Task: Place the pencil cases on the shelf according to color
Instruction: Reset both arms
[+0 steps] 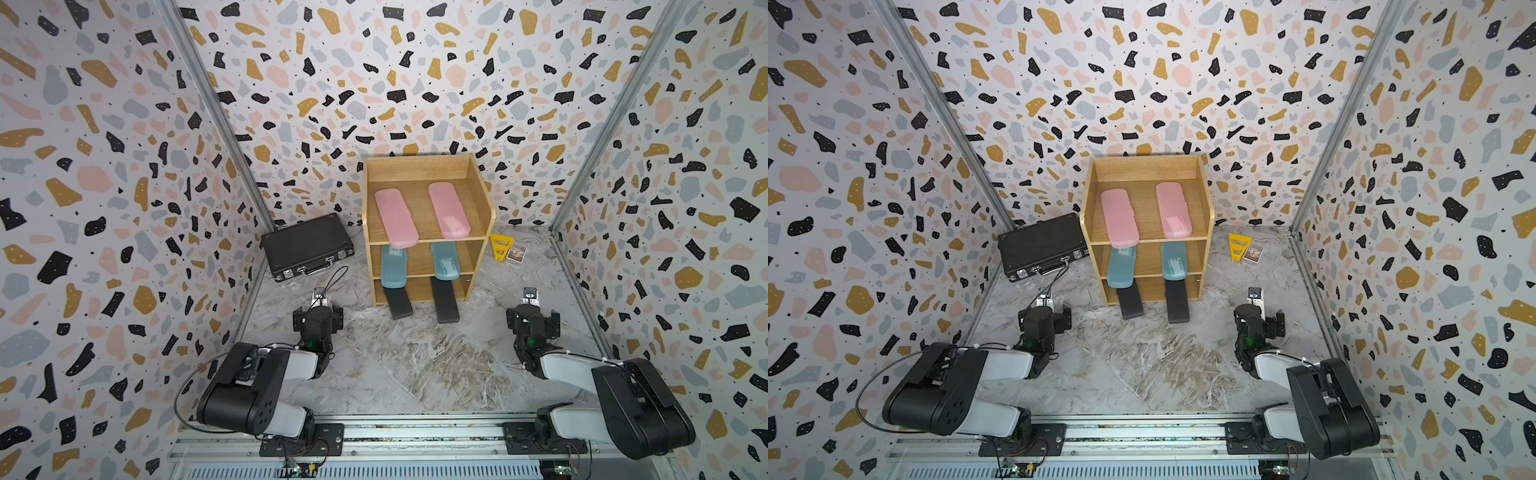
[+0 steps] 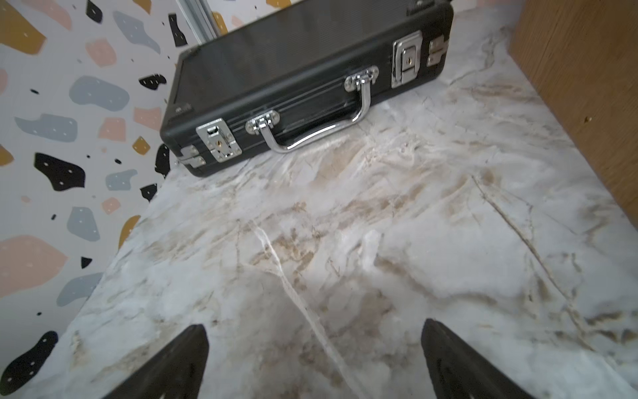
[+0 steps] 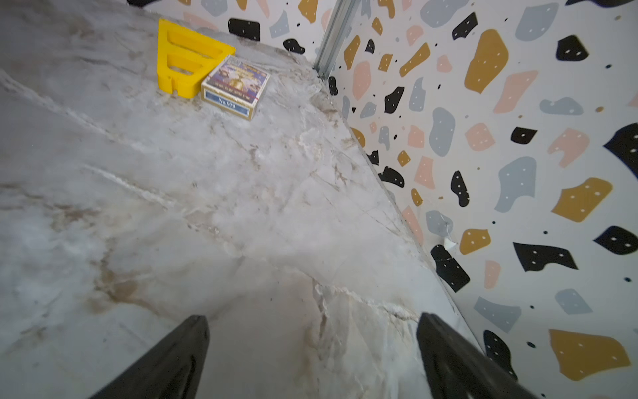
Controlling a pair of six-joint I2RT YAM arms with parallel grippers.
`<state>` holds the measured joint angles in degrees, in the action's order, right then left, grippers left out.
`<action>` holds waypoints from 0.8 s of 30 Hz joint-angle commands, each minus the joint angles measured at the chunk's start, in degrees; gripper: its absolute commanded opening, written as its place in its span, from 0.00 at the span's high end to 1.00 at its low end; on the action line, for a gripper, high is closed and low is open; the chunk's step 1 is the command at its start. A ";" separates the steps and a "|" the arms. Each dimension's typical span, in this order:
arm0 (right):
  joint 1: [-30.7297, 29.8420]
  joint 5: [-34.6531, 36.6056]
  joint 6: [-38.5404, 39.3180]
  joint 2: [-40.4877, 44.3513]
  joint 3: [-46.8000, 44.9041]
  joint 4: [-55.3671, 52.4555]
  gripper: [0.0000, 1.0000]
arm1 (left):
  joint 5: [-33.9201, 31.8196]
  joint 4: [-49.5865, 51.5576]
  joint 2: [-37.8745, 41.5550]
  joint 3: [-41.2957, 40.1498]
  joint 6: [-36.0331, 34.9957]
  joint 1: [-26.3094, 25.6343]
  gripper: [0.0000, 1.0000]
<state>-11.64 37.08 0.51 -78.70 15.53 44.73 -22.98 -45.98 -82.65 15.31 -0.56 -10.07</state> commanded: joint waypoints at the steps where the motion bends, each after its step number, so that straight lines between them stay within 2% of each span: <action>1: 2.66 -6.78 1.39 -4.18 -0.28 14.48 0.00 | 3.12 -7.71 -0.54 1.46 -0.91 0.59 0.00; 2: 2.71 -9.89 0.50 -2.53 1.74 6.36 0.00 | 3.60 -1.80 1.43 2.53 -0.24 0.58 0.00; 4: 3.70 -12.54 1.59 -6.20 2.36 10.79 0.00 | 3.75 -3.46 1.10 2.35 -0.31 0.79 0.00; 5: 4.45 -15.07 0.73 -5.91 3.10 6.84 0.00 | 3.53 -6.07 0.34 1.74 -0.57 0.75 0.00; 6: 5.64 -15.83 -0.80 -7.68 2.97 8.62 0.00 | 3.49 -5.72 0.43 1.61 -0.52 0.75 0.00; 7: 6.24 -16.78 0.37 -10.08 1.97 15.06 0.00 | 3.56 -3.75 1.11 2.01 -0.32 0.75 0.00; 8: 6.25 -17.31 -0.46 -7.88 3.17 7.67 0.00 | 3.72 -2.51 1.52 2.40 -0.23 0.75 0.00; 9: 6.57 -17.72 -1.51 -6.64 4.15 4.61 0.00 | 3.71 -2.64 1.63 2.27 -0.23 0.75 0.00; 10: 6.63 -17.78 -0.24 -9.05 2.99 11.64 0.00 | 3.75 -3.02 1.28 2.37 -0.32 0.75 0.00; 12: 6.56 -17.83 -1.18 -7.10 3.84 5.47 0.00 | 3.82 -4.29 0.92 1.97 -0.35 0.75 0.00; 14: 6.55 -17.76 0.01 -9.16 3.02 11.67 0.00 | 3.79 -3.99 0.91 2.10 -0.34 0.76 0.00; 16: 6.56 -17.90 -1.16 -7.14 3.89 6.03 0.00 | 3.96 -3.77 0.94 2.17 -0.40 0.76 0.00; 18: 6.54 -17.84 -0.15 -8.85 3.09 10.55 0.00 | 4.01 -3.68 0.91 2.28 -0.41 0.75 0.00; 19: 6.59 -17.80 -0.71 -7.63 3.63 7.03 0.00 | 4.00 -3.77 0.93 2.21 -0.41 0.77 0.00; 21: 6.55 -17.91 -0.40 -8.42 3.35 9.80 0.00 | 4.00 -3.68 0.97 2.18 -0.41 0.76 0.00; 24: 6.62 -17.89 -0.71 -7.68 3.67 7.41 0.00 | 3.92 -3.77 0.91 2.18 -0.41 0.75 0.00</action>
<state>-5.19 19.51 0.36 -87.42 17.98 52.93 -19.53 -47.66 -81.97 16.53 -0.67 -9.54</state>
